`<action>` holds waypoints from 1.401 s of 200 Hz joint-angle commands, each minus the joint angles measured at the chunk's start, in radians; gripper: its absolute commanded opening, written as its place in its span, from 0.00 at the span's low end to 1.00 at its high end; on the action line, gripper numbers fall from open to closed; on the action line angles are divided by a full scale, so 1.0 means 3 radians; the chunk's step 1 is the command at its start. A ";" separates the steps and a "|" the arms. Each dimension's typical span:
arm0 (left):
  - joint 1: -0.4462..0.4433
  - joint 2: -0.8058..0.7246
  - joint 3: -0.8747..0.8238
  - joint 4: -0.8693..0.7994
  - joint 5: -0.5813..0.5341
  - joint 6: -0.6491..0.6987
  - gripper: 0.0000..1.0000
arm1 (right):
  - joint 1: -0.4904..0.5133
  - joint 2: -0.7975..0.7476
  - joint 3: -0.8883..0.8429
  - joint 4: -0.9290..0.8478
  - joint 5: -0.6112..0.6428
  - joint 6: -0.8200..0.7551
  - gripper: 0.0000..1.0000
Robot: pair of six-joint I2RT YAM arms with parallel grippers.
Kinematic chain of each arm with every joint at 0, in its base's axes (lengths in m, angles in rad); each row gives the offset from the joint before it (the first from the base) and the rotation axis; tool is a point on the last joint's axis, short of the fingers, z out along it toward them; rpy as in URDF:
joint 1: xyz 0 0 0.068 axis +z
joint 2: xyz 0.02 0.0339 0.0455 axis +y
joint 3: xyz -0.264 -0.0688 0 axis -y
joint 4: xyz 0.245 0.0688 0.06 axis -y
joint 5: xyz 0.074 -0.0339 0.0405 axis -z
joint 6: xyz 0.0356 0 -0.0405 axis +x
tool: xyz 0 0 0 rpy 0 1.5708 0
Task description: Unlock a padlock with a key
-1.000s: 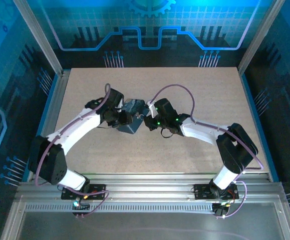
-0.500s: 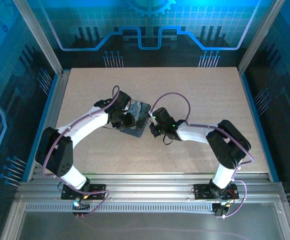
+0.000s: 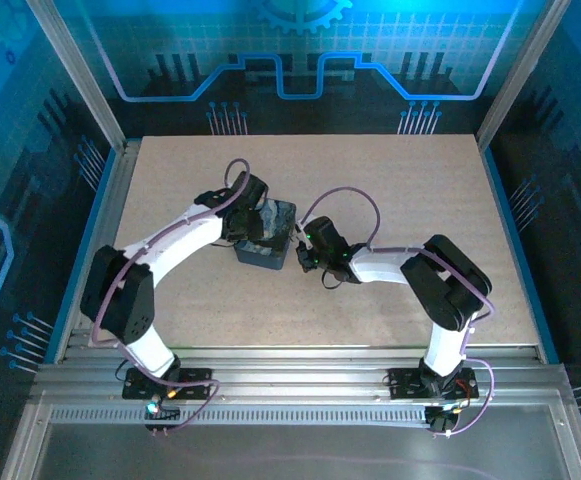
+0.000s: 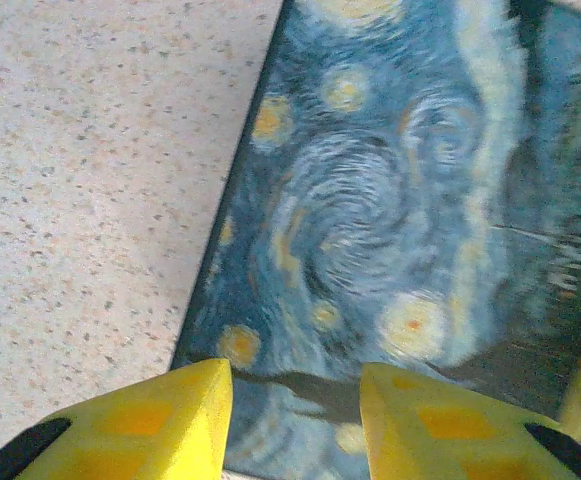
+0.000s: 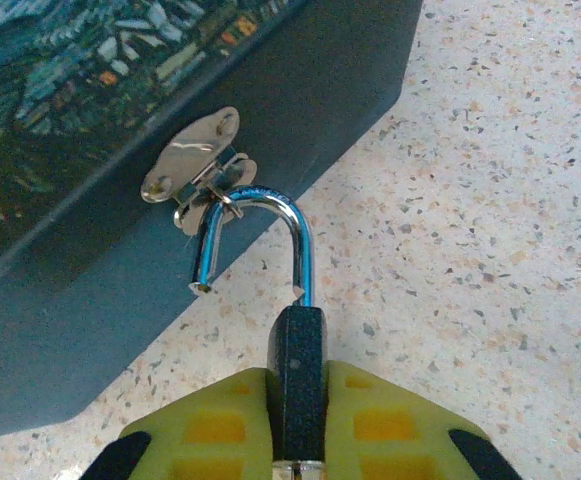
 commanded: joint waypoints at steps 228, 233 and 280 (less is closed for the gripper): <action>0.0155 0.0262 -0.0105 -0.0106 -0.0128 0.0168 0.34 | 0.0143 -0.0093 -0.0315 0.0585 0.0367 -0.0649 0.47; 0.0159 0.0261 -0.0104 -0.0106 -0.0126 0.0166 0.34 | 0.0121 -0.0154 -0.0329 0.0513 0.0312 -0.0634 0.48; 0.0165 0.0239 -0.0110 -0.0113 -0.0073 0.0164 0.34 | -0.0422 -0.0392 -0.0105 -0.0245 -0.0652 0.0083 0.52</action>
